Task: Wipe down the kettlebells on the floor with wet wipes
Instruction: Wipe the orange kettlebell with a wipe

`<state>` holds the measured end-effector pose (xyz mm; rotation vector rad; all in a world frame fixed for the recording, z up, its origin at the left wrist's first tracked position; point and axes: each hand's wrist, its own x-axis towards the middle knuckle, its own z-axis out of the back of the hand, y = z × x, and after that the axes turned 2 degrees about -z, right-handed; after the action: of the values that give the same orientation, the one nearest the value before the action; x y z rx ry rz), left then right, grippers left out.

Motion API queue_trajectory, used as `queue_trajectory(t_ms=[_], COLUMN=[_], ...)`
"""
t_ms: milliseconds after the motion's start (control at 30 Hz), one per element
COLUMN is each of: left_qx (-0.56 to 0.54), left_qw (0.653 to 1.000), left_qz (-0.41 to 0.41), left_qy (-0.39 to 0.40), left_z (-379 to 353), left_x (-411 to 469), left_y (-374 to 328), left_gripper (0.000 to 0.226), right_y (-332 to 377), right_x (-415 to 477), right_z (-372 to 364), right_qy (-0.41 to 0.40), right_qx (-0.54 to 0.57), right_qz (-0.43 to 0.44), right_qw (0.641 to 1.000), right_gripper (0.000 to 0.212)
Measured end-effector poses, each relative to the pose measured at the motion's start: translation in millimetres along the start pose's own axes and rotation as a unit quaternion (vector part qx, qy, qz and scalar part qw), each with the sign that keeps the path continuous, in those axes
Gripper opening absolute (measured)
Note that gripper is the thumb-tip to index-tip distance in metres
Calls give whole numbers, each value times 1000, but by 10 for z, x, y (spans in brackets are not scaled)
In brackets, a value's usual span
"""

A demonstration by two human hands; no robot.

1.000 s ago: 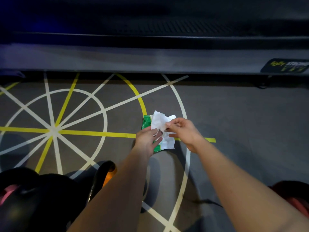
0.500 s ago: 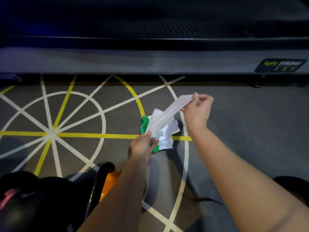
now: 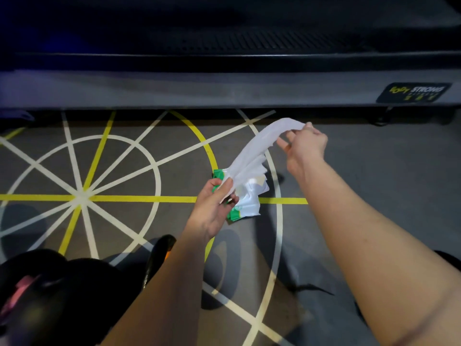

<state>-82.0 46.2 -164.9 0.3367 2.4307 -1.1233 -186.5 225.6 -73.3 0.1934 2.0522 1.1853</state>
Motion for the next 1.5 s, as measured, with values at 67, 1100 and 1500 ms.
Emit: queue_trajectory(t_ms=[67, 1100, 1500], left_qx=[64, 430, 640], left_qw=[998, 892, 764], left_qz=[-4, 44, 22], left_qy=[-21, -132, -81], left_z=[82, -205, -402], left_x=[-23, 264, -444], left_y=[8, 199, -269], left_gripper=[27, 36, 46], right_y=[85, -155, 104], right_x=[21, -472, -1191], right_z=[12, 389, 502], right_qy=[-4, 59, 143], right_qx=[10, -309, -331], right_qz=[1, 87, 13], right_qw=[1000, 945, 933], right_gripper=[10, 22, 25])
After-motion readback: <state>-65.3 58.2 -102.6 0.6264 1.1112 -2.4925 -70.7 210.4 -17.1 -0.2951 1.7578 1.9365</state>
